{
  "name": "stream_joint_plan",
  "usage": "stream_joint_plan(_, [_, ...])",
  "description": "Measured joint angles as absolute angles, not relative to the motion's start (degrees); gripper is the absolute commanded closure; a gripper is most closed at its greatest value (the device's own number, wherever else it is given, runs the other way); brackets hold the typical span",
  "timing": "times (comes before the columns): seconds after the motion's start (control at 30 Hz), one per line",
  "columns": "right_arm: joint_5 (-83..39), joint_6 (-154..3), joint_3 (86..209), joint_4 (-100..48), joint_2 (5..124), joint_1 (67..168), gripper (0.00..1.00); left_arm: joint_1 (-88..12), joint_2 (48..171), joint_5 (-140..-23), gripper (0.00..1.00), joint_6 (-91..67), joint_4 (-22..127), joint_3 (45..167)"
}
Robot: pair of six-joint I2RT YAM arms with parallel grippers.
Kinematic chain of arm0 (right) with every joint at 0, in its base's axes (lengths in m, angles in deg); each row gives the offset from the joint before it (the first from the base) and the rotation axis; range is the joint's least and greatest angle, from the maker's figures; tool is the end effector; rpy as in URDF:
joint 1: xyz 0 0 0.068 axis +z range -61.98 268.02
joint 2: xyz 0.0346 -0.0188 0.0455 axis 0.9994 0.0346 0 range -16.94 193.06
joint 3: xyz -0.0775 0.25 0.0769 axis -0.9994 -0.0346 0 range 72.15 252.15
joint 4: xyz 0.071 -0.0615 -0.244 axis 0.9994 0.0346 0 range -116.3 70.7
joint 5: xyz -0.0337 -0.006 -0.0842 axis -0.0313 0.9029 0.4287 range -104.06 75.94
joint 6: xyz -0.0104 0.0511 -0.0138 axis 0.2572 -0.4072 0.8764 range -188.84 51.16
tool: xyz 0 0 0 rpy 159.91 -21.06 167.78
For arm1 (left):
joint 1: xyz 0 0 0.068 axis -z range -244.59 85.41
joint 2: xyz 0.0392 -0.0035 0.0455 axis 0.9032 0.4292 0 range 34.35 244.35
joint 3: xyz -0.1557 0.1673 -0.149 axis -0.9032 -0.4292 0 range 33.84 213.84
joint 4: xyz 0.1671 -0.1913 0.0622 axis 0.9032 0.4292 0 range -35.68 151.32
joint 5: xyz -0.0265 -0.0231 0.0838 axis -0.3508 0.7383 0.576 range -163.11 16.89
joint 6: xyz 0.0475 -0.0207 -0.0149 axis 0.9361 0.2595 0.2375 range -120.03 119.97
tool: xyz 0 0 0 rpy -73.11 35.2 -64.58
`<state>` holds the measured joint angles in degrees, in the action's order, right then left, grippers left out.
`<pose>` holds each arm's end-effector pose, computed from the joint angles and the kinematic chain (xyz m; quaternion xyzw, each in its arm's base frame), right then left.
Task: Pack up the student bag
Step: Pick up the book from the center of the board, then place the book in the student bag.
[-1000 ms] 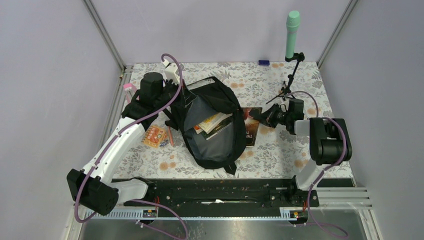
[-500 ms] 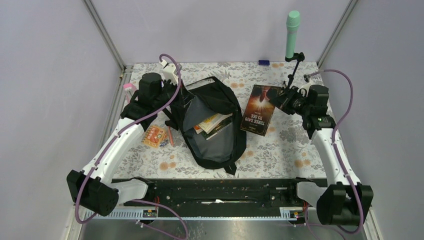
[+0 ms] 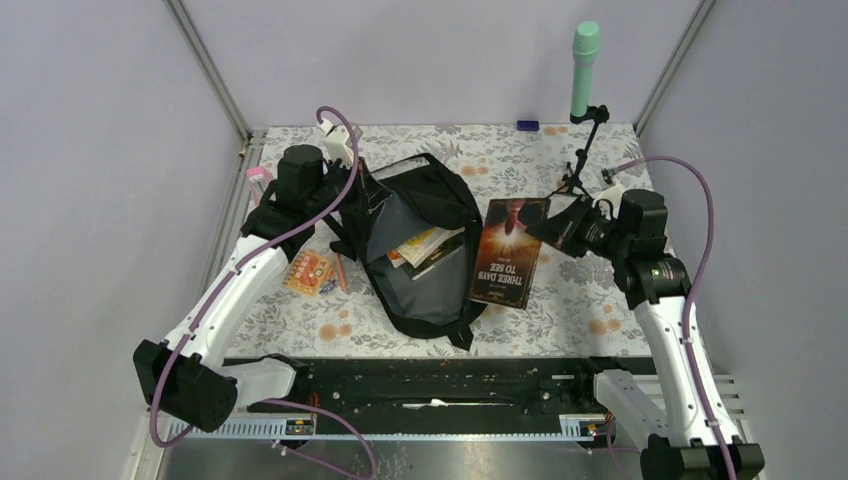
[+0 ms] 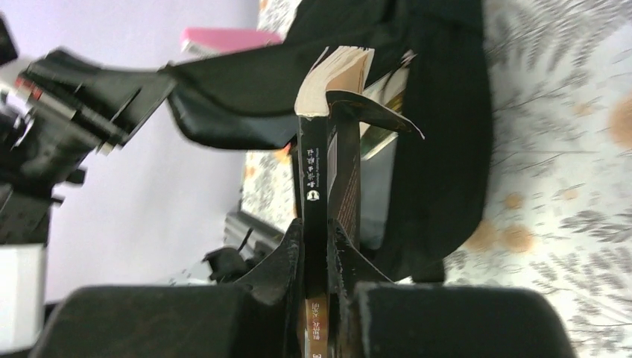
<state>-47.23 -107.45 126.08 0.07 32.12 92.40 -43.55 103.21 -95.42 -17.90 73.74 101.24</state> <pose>0.1805 0.0334 0.3554 0.0796 0.8044 0.4172 0.4155 0.2482 -0.1098 0.3754 0.1320 0.8047 -0.3356 0.4717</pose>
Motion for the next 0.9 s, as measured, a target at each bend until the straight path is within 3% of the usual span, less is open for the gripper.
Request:
stream_joint_plan(0.23, [-48.1,-116.4,122.9,-4.4,30.5,105.4,1.00,-43.5,103.9,-95.8,1.00,-21.1,73.4,102.9])
stream_joint_plan(0.47, [-44.8,-123.8,119.3,-17.0,37.2,120.9,1.00,-43.5,105.2,-97.4,1.00,-24.0,72.6,104.8])
stream_joint_plan(0.9, [-33.9,-135.7,114.6,-42.4,51.4,126.8,1.00,-43.5,104.9,-100.9,1.00,-23.8,70.5,104.5])
